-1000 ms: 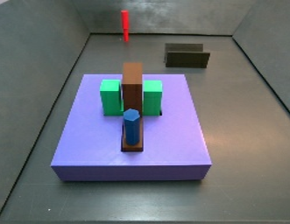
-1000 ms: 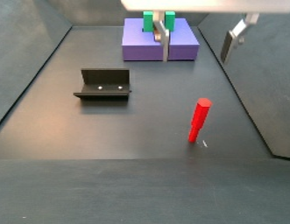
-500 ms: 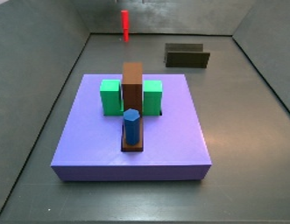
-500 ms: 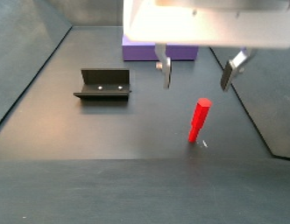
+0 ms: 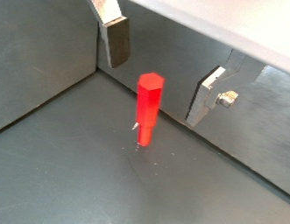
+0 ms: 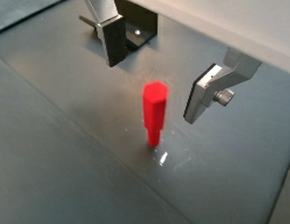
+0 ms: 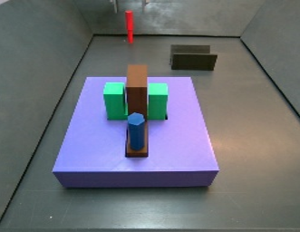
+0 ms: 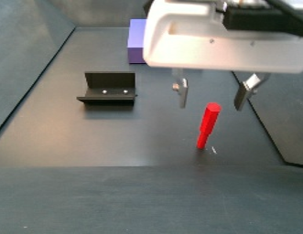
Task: Pick up the red object. Move up. Move to above the board. Insert the red object.
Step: Pick up the red object.
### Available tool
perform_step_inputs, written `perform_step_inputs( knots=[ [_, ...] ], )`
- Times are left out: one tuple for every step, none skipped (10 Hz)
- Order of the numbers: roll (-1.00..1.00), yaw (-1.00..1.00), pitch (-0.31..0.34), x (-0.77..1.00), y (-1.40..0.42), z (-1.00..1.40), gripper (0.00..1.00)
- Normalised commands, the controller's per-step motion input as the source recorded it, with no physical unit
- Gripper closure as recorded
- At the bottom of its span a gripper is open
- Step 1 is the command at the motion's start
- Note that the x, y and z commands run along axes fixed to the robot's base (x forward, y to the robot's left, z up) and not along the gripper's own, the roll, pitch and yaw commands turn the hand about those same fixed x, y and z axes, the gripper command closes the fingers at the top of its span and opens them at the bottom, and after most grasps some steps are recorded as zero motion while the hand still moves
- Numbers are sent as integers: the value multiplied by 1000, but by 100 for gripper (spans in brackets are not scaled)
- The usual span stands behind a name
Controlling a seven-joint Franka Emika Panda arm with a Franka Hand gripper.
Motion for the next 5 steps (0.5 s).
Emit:
perform_step_inputs(
  knots=[
    [0,0,-130,-49,157,-331,0],
    [0,0,-127,0,146,-300,0],
    [0,0,-126,0,57,-277,0],
    [0,0,-110,0,9,-251,0],
    [0,0,-100,0,0,-209,0]
  ],
)
